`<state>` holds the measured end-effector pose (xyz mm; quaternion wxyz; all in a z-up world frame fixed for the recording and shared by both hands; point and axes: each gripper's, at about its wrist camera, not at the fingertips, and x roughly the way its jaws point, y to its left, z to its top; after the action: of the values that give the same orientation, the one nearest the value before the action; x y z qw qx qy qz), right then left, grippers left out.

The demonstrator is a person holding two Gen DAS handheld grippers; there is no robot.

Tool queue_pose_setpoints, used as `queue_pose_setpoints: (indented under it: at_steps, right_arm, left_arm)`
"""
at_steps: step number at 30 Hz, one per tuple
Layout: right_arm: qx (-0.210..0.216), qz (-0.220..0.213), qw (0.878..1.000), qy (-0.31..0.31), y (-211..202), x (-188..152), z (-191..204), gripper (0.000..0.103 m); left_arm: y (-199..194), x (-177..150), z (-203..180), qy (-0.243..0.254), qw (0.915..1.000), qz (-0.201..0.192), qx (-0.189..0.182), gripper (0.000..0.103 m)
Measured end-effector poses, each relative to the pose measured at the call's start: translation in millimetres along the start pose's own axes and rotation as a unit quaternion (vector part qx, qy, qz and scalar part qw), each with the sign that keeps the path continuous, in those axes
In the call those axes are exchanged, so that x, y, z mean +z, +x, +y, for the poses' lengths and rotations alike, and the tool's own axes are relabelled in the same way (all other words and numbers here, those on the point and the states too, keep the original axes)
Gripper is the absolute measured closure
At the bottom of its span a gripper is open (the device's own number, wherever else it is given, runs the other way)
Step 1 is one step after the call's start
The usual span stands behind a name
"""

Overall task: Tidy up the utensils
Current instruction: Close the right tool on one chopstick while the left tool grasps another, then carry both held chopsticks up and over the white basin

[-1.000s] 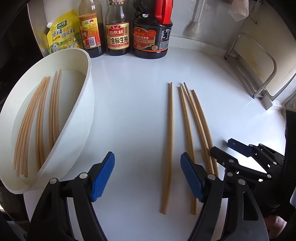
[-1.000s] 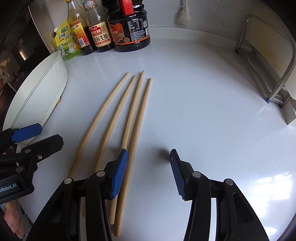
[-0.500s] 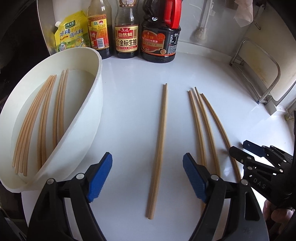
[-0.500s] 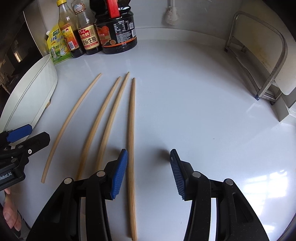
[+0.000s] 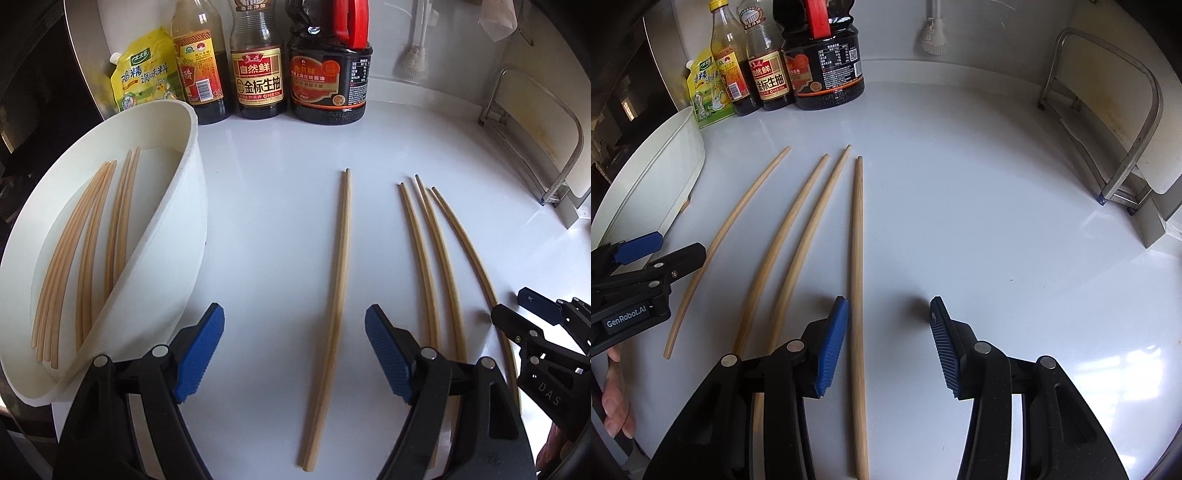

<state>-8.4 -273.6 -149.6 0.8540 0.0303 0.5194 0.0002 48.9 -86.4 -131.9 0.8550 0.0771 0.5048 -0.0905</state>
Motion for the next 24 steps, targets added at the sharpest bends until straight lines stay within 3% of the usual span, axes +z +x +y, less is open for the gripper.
queue_pose_setpoints:
  at_steps: [4,8,10,11,15,24]
  right_arm:
    - [-0.008,-0.002,1.000,-0.009,0.9,0.3,2.6,0.062]
    - [-0.010,-0.006,1.000,-0.019,0.8,-0.9,5.4,0.066]
    - [-0.008,-0.007,1.000,-0.021,0.7,-1.3,6.8,0.069]
    - [-0.007,-0.007,1.000,-0.024,0.7,-1.3,8.1,0.071]
    - [-0.002,-0.004,0.999,-0.046,0.5,-0.7,17.9,0.097]
    - [0.038,0.001,0.999,0.005,-5.6,1.2,5.7,0.097]
  left_arm:
    - [7.7,1.0,-7.2,0.010,0.9999,0.006,0.011,0.027]
    - [13.0,1.0,-8.8,0.013,0.9998,0.008,0.009,0.037]
    - [13.2,2.1,-10.8,0.013,0.9999,0.008,-0.002,0.047]
    - [12.6,2.5,-12.9,0.015,0.9998,0.008,-0.010,0.057]
    - [10.7,1.1,-21.8,0.023,0.9990,0.008,-0.037,0.094]
    - [3.6,-1.6,-26.0,0.018,0.9964,0.029,-0.077,0.096]
